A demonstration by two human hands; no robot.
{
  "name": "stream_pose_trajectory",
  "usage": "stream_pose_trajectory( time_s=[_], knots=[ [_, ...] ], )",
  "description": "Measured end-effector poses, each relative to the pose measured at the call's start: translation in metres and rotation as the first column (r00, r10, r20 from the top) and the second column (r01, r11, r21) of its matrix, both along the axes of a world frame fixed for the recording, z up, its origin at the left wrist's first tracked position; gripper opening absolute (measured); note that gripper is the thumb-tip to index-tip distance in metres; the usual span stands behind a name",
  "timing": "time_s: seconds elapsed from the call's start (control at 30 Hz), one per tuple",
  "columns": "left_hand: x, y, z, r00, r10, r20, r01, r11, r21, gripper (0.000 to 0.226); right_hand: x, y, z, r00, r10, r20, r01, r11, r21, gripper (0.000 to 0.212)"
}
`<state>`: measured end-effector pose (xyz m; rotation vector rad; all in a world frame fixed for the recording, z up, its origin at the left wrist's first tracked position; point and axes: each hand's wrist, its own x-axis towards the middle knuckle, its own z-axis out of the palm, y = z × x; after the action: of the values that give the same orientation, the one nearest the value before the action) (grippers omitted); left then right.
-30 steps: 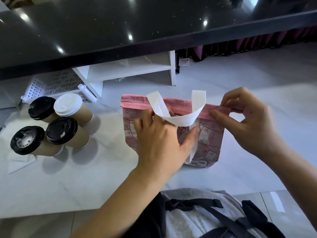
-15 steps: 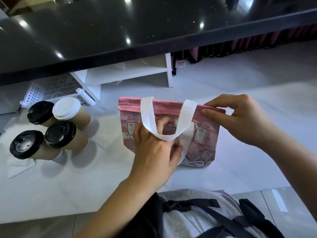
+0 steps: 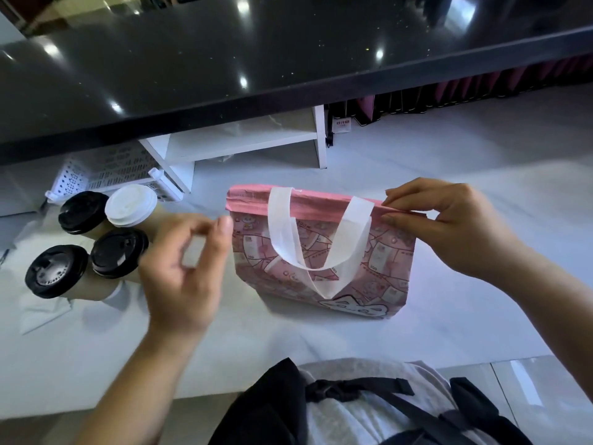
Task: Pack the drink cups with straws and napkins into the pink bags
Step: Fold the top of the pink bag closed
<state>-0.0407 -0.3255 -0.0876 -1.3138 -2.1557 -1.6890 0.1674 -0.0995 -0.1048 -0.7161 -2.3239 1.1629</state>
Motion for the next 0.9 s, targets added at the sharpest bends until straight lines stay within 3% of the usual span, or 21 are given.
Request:
stream_pose_trajectory(
  time_s=[0.07, 0.1, 0.2, 0.3, 0.43, 0.5, 0.6, 0.7, 0.9],
  knots=[
    [-0.019, 0.011, 0.021, 0.997, -0.075, -0.016, 0.073, 0.993, -0.092, 0.013, 0.001, 0.002, 0.004, 0.999, -0.004, 0.031, 0.004, 1.0, 0.017, 0.007],
    [-0.027, 0.018, 0.032, 0.99, -0.143, -0.017, 0.137, 0.97, -0.203, 0.017, 0.001, 0.003, 0.008, 0.998, 0.002, 0.059, -0.004, 0.999, 0.036, 0.007],
    [-0.039, 0.041, 0.056, 0.948, -0.301, 0.104, 0.306, 0.77, -0.559, 0.038, 0.001, 0.014, 0.035, 0.96, 0.102, 0.26, -0.118, 0.992, 0.047, 0.022],
    [-0.048, 0.061, 0.058, 0.917, -0.37, 0.151, 0.364, 0.618, -0.697, 0.038, -0.004, 0.019, 0.066, 0.877, 0.172, 0.45, -0.212, 0.977, 0.04, 0.053],
    [-0.055, 0.072, 0.053, 0.891, -0.405, 0.207, 0.42, 0.561, -0.713, 0.032, -0.021, 0.002, 0.082, 0.911, 0.037, 0.41, -0.1, 0.986, 0.134, 0.073],
    [-0.055, 0.076, 0.048, 0.889, -0.426, 0.166, 0.405, 0.566, -0.718, 0.028, -0.033, -0.01, 0.077, 0.865, -0.039, 0.5, -0.113, 0.956, 0.27, 0.074],
    [-0.055, 0.078, 0.041, 0.898, -0.426, 0.109, 0.375, 0.614, -0.695, 0.024, -0.041, -0.018, 0.063, 0.805, -0.083, 0.588, -0.184, 0.907, 0.38, 0.053],
    [-0.055, 0.073, 0.033, 0.898, -0.433, 0.076, 0.372, 0.659, -0.654, 0.024, -0.035, -0.016, 0.05, 0.844, -0.06, 0.534, -0.173, 0.911, 0.375, 0.032],
    [-0.063, 0.059, 0.028, 0.885, -0.425, 0.188, 0.451, 0.688, -0.569, 0.03, -0.024, -0.009, 0.017, 0.944, 0.031, 0.33, -0.143, 0.936, 0.322, 0.034]
  ],
)
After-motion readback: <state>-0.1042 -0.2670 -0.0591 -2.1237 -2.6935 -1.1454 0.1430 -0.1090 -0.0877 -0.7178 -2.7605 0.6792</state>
